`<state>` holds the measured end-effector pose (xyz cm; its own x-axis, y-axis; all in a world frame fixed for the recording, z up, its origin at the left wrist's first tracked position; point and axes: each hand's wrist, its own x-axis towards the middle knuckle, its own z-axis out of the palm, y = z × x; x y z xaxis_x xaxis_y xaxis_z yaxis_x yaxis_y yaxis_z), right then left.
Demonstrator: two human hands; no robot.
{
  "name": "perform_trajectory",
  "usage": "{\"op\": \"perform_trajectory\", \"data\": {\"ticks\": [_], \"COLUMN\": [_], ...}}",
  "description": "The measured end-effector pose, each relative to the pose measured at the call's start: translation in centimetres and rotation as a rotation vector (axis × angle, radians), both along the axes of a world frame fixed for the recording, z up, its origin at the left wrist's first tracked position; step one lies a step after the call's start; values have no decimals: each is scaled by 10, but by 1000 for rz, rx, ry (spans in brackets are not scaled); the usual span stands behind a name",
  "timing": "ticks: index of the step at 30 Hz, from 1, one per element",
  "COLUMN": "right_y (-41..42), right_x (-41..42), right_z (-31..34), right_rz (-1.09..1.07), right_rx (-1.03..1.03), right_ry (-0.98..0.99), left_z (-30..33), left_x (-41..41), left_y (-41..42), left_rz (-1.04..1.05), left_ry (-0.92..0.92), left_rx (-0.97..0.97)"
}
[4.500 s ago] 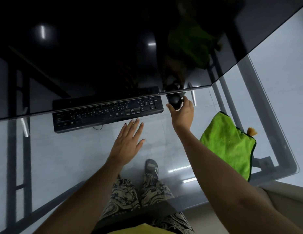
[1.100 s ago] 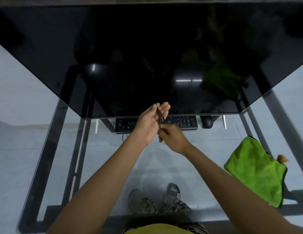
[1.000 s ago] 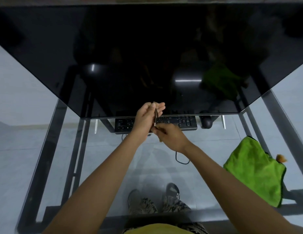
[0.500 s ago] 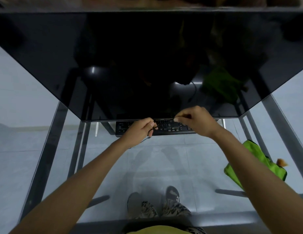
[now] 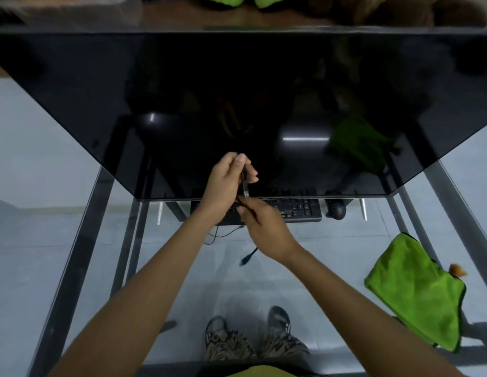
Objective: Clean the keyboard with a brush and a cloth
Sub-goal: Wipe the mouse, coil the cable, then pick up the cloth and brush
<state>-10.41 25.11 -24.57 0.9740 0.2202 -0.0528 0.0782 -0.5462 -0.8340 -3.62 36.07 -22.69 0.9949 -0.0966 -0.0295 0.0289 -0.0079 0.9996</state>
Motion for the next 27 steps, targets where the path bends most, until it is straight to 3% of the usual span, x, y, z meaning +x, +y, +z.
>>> {"op": "perform_trajectory", "data": {"ticks": [3, 9, 15, 18, 21, 24, 27], "right_y": [-15, -35, -44, -42, -46, -49, -43], "right_x": [8, 22, 41, 42, 44, 48, 51], "right_z": [20, 57, 63, 66, 69, 70, 56], "right_rz": [79, 302, 258, 242, 232, 217, 112], "right_rx": [-185, -395, -622, -718, -811, -763, -576], "right_ry": [-46, -139, -421, -531, -504, -502, -526], "left_z": [-11, -18, -11, -8, -4, -1, 0], "left_x": [0, -21, -28, -26, -31, -35, -34], "left_y": [22, 26, 20, 21, 21, 21, 25], "left_rz": [-59, -215, -352, -336, -376, -374, -354], "left_ry": [-148, -104, 274, 321, 399, 510, 590], "left_rx": [283, 460, 2, -6, -20, -164, -373]}}
